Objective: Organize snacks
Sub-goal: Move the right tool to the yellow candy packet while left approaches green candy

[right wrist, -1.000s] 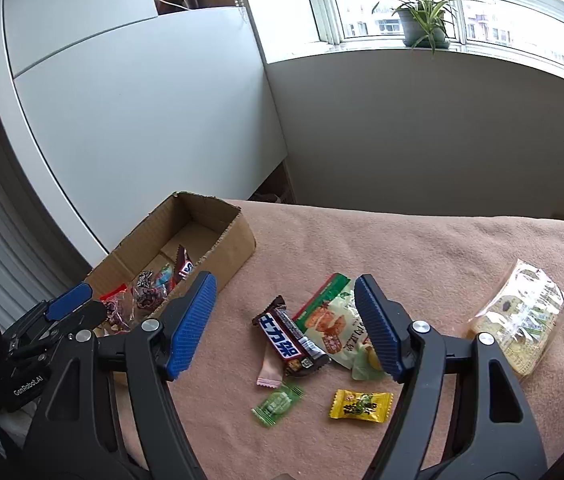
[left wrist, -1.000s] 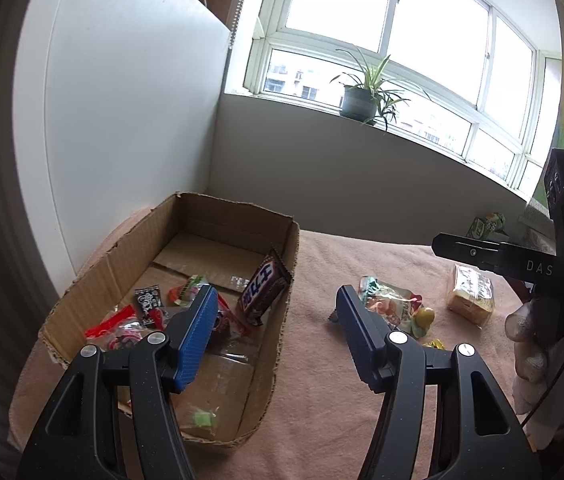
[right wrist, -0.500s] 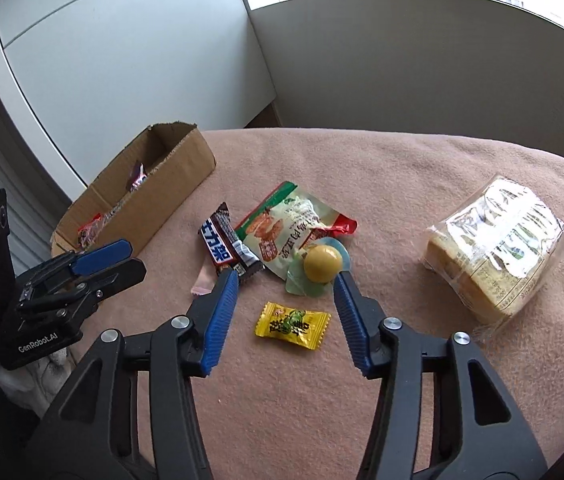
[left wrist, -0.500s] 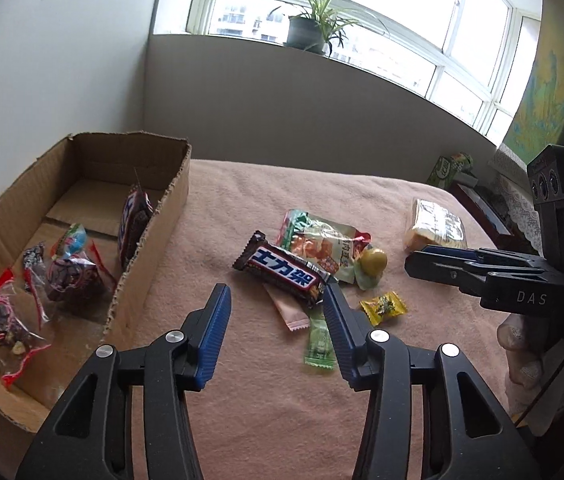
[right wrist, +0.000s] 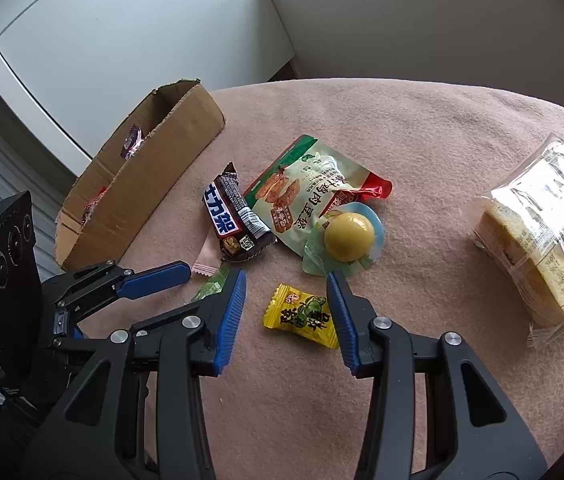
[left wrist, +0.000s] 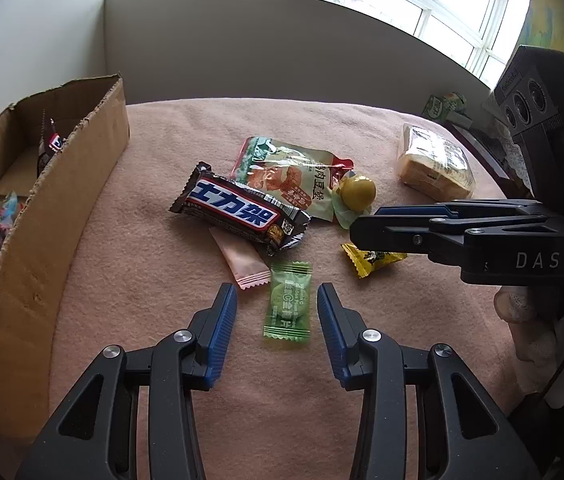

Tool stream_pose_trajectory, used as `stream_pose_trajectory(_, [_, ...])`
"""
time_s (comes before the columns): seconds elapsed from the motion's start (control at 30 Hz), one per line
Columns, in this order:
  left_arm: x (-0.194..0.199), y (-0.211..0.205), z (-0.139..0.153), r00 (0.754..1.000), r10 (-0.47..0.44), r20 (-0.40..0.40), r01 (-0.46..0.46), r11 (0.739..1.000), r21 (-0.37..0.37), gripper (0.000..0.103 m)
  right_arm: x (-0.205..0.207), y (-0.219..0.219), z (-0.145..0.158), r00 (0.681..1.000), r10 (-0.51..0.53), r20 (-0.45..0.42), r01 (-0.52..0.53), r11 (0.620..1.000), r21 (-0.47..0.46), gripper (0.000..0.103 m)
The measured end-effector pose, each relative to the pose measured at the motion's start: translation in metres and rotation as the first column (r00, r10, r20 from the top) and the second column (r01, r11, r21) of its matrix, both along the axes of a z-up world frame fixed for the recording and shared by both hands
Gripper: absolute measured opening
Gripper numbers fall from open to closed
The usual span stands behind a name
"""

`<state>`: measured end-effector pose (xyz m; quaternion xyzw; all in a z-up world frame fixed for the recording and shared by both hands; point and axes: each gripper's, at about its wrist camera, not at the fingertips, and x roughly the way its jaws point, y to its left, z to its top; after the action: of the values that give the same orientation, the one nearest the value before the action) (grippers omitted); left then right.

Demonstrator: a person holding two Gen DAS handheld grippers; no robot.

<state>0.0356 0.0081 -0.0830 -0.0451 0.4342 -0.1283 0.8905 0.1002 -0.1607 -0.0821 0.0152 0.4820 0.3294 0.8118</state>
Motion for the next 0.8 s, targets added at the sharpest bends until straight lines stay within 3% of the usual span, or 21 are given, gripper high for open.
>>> stream_pose_trajectory(0.27, [-0.001, -0.013, -0.001, 1.000, -0.027, -0.013, 0.027, 0.999, 0.027, 0.040, 0.011, -0.008, -0.014, 0.998, -0.025, -0.059, 0.026, 1.000, 0.017, 0.044])
stream_pose_trajectory(0.4, [0.000, -0.012, -0.004, 1.000, -0.024, -0.007, 0.024, 0.998, 0.063, 0.040, 0.000, -0.012, -0.014, 0.996, 0.020, -0.092, -0.015, 0.998, 0.057, 0.044])
stream_pose_trajectory(0.67, [0.004, -0.016, -0.003, 0.999, -0.040, -0.001, 0.040, 0.995, 0.093, 0.040, -0.009, 0.007, -0.014, 0.999, 0.032, 0.002, -0.031, 0.997, -0.067, 0.042])
stream_pose_trajectory(0.8, [0.003, -0.017, -0.004, 0.999, -0.032, 0.009, 0.031, 0.993, 0.117, 0.030, -0.013, 0.009, -0.015, 0.999, 0.027, 0.041, -0.022, 0.992, -0.123, 0.031])
